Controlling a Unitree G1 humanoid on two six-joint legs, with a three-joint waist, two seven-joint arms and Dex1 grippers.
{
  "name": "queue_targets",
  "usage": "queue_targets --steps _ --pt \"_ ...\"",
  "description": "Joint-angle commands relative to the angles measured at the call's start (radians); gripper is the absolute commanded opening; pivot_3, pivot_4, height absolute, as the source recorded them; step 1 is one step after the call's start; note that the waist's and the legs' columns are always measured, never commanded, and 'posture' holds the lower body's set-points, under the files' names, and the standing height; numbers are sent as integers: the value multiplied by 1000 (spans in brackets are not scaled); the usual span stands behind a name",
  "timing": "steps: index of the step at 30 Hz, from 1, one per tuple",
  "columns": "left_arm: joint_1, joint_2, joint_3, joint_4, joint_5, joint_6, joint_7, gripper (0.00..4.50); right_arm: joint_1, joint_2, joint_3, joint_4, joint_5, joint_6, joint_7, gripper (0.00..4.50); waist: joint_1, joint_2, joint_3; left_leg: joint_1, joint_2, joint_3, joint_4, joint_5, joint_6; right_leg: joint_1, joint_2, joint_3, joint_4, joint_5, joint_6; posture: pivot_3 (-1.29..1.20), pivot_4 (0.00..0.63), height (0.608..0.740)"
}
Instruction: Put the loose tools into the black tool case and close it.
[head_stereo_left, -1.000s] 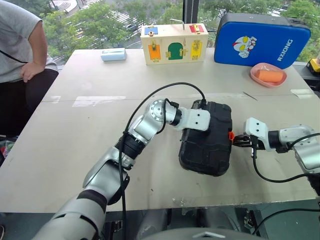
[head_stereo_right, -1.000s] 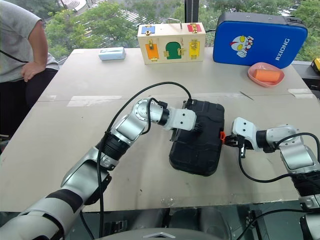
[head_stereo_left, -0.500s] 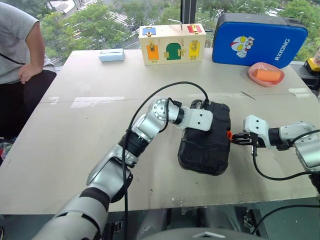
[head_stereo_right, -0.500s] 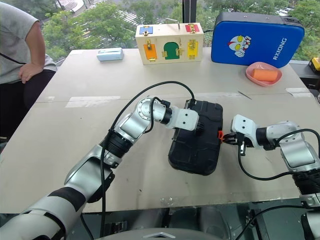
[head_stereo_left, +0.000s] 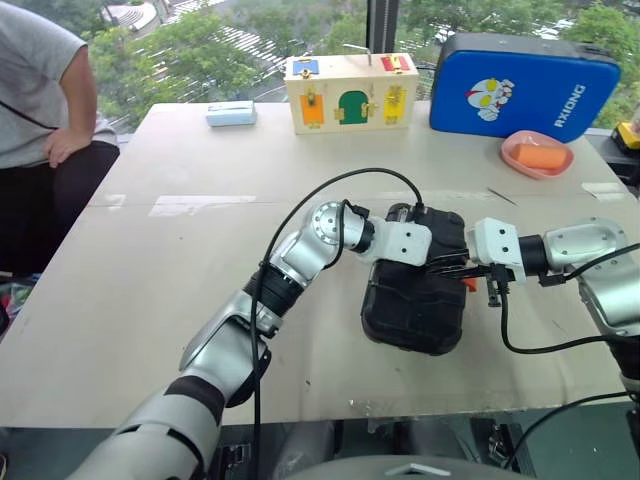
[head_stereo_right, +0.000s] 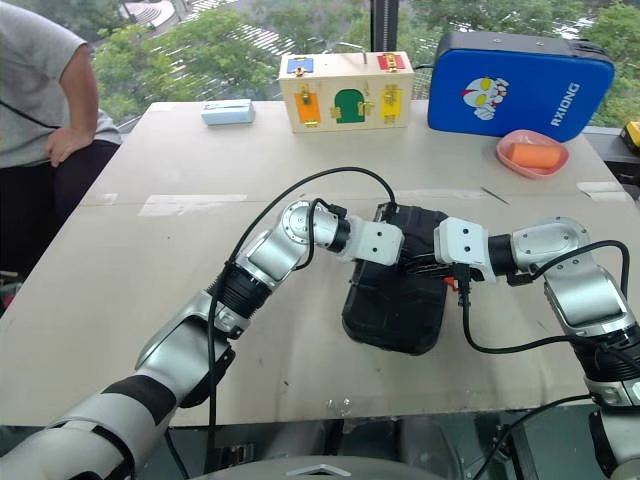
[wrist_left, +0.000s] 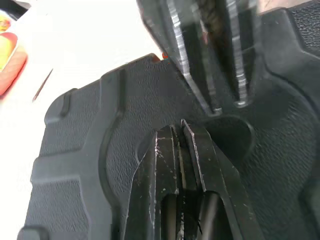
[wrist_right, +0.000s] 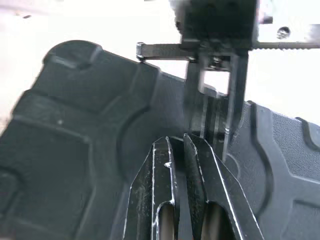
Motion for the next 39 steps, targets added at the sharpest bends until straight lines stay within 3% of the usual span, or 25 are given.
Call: queue_targets --steps 1,5,9,25,39 --pt "90 54 -55 71 57 81 -34 0 -1 -36 -62 22 27 -22 -8 83 4 0 0 0 0 0 0 0 0 0 -1 0 0 0 0 0 150 735" --pt "126 130 10 -15 6 142 -66 0 18 -125 -153 94 71 -1 25 83 -5 3 2 0 0 0 -2 0 0 -1 -2 1 1 0 0 0 150 735" --pt "138 163 9 -35 7 136 -56 0 68 -191 -153 189 25 -96 36 83 -15 3 2 0 1 0 -3 0 0 -1 -2 1 0 0 -1 0 150 735" --pt "77 70 -35 25 28 115 -21 0 89 -46 -31 176 -22 -67 -56 83 -6 5 2 1 0 0 -1 0 0 1 -2 0 1 0 0 0 150 735" --pt "45 37 -44 67 37 84 -29 0 91 46 -41 126 -1 1 -86 83 -22 4 2 1 0 -1 -1 0 0 2 -2 0 1 0 0 0 150 735"
